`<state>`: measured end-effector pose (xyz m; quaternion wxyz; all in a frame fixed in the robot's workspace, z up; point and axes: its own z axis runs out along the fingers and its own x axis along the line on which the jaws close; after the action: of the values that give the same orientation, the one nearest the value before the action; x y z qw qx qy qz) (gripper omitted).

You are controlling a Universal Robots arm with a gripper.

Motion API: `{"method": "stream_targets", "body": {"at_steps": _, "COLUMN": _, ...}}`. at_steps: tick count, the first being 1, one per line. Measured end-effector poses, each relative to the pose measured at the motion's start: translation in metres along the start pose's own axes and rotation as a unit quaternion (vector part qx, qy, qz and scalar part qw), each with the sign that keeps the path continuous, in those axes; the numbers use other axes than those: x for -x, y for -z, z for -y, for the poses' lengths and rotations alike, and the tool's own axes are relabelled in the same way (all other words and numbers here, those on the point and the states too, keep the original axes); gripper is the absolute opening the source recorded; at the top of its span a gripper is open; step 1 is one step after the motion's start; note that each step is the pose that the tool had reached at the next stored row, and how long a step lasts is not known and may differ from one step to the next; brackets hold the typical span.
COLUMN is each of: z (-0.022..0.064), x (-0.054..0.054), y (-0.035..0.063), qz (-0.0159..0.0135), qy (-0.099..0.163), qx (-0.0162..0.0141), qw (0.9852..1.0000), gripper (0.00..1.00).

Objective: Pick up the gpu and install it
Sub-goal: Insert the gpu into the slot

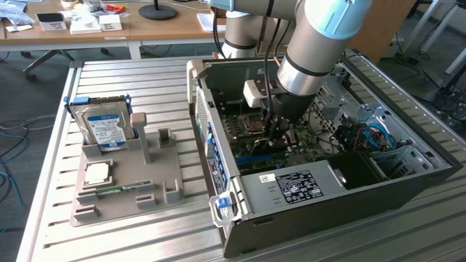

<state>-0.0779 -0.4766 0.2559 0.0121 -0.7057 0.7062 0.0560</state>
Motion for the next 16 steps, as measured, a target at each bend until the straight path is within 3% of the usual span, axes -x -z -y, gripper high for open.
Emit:
{"method": "stream_targets", "body": {"at_steps": 2, "z": -0.0009, "x": 0.0001, "y": -0.0005, "qz": 0.0023, "qy": 0.000, "qx": -0.0008, "qw": 1.0000, "gripper": 0.27}}
{"method": "stream_targets", "body": {"at_steps": 6, "z": -0.0026, "x": 0.0002, "y": -0.0010, "qz": 0.0108, "qy": 0.001, "qx": -0.0031, "qw": 0.9999, "gripper": 0.27}}
{"method": "stream_targets", "body": {"at_steps": 12, "z": -0.0029, "x": 0.0001, "y": -0.0012, "qz": 0.0109, "qy": 0.001, "qx": -0.0038, "qw": 0.9999, "gripper": 0.27}}
{"method": "stream_targets", "body": {"at_steps": 16, "z": -0.0029, "x": -0.0002, "y": -0.0011, "qz": 0.0088, "qy": 0.001, "qx": -0.0037, "qw": 1.0000, "gripper": 0.27}}
